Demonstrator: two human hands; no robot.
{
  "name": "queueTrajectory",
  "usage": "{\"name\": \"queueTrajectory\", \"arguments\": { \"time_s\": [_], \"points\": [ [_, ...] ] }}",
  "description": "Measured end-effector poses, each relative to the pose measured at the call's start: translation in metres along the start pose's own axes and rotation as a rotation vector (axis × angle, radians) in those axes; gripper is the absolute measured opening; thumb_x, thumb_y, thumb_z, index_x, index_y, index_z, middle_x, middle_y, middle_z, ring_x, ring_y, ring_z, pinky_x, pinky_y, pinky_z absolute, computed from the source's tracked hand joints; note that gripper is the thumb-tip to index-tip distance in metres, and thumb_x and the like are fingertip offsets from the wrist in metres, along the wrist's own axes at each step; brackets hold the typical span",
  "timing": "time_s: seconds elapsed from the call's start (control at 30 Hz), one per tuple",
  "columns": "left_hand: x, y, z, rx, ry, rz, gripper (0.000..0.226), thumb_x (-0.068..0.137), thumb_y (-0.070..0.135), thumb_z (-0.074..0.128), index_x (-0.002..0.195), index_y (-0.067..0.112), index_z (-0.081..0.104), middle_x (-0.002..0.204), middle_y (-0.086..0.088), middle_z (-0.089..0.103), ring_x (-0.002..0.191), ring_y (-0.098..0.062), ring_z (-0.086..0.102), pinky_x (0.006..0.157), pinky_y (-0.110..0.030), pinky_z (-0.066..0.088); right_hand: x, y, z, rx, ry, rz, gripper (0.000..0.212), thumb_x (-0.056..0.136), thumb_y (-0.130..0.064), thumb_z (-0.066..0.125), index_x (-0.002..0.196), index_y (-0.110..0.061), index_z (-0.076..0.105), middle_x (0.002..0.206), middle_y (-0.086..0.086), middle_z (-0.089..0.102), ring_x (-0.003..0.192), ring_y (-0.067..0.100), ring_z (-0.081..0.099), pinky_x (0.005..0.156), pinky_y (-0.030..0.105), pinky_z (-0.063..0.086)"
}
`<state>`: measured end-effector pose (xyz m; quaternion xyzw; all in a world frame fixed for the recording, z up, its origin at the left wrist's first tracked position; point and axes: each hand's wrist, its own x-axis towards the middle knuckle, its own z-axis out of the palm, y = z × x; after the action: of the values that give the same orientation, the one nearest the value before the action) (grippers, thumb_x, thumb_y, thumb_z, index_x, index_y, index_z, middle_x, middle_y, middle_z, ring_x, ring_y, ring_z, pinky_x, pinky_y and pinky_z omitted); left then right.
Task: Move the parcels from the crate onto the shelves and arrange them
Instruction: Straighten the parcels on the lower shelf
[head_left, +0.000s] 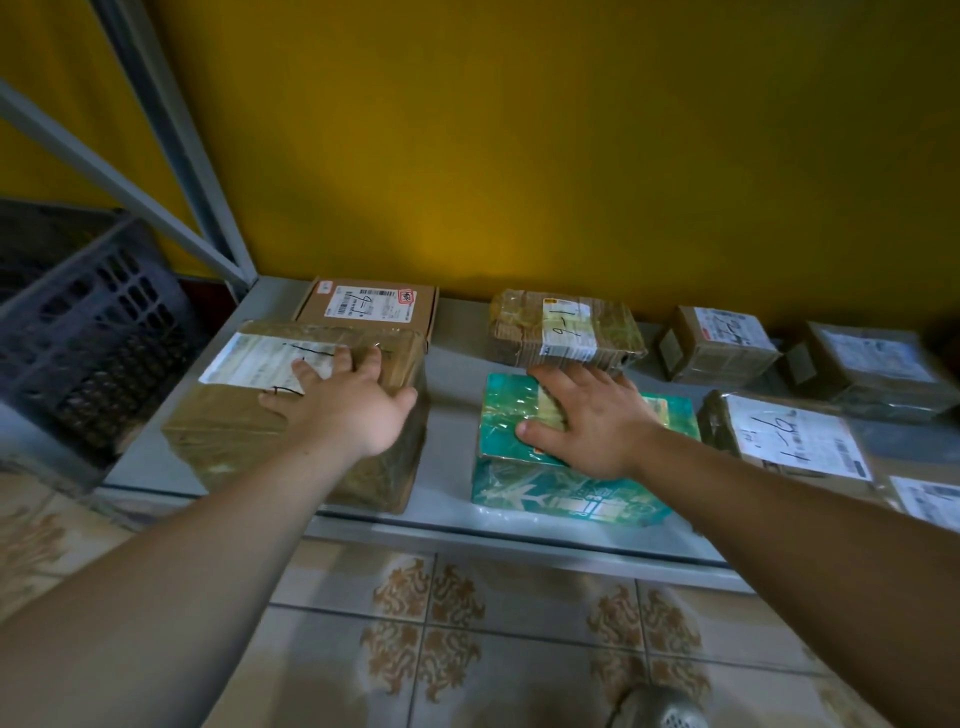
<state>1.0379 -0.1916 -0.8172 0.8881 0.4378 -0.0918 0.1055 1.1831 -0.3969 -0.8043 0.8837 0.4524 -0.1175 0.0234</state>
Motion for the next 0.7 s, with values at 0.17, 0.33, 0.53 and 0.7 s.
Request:
{"name": "queueTrajectory", "arguments": {
  "time_s": [0.17,0.33,0.53,0.7],
  "points": [
    [0.013,0.003,-0.002,-0.033,0.046,0.012,0.072,0.091,0.063,0.029,0.154,0.033,0.009,0.163,0.004,0.001,0.146,-0.04,-0.002,0.105,-0.077,0.005,0.004,-0.001,-0.003,0.02,-0.008,0.006,0.079,0.09,-0.075,0.034,0.155,-0.033,0.019,0.155,0.006,0.035,0.141,0.026,0.033,0.112,0.044,0.026],
    [0.014,0.002,0.002,0.019,0.037,0.023,0.076,0.09,0.07,0.025,0.154,0.035,0.005,0.163,0.003,0.0,0.147,-0.039,-0.002,0.107,-0.075,0.006,0.003,0.0,-0.002,0.024,0.007,0.001,0.079,0.091,-0.075,0.033,0.156,-0.033,0.018,0.156,0.005,0.035,0.142,0.025,0.031,0.113,0.044,0.025],
    [0.037,-0.019,-0.018,0.06,0.081,0.045,0.087,0.078,0.087,0.015,0.151,0.041,0.017,0.16,-0.001,0.021,0.144,-0.038,0.017,0.111,-0.064,0.019,0.007,0.002,-0.004,0.025,-0.026,-0.009,0.079,0.089,-0.077,0.034,0.154,-0.034,0.02,0.152,0.005,0.039,0.138,0.026,0.037,0.11,0.044,0.028],
    [0.035,-0.022,-0.004,-0.037,0.042,0.038,0.086,0.076,0.088,0.025,0.149,0.05,-0.001,0.16,0.007,-0.021,0.146,-0.035,-0.016,0.11,-0.069,-0.003,0.033,0.001,-0.025,0.189,-0.161,0.009,0.079,0.084,-0.083,0.035,0.145,-0.033,0.041,0.143,0.005,0.052,0.122,0.026,0.054,0.096,0.035,0.043]
  ]
}}
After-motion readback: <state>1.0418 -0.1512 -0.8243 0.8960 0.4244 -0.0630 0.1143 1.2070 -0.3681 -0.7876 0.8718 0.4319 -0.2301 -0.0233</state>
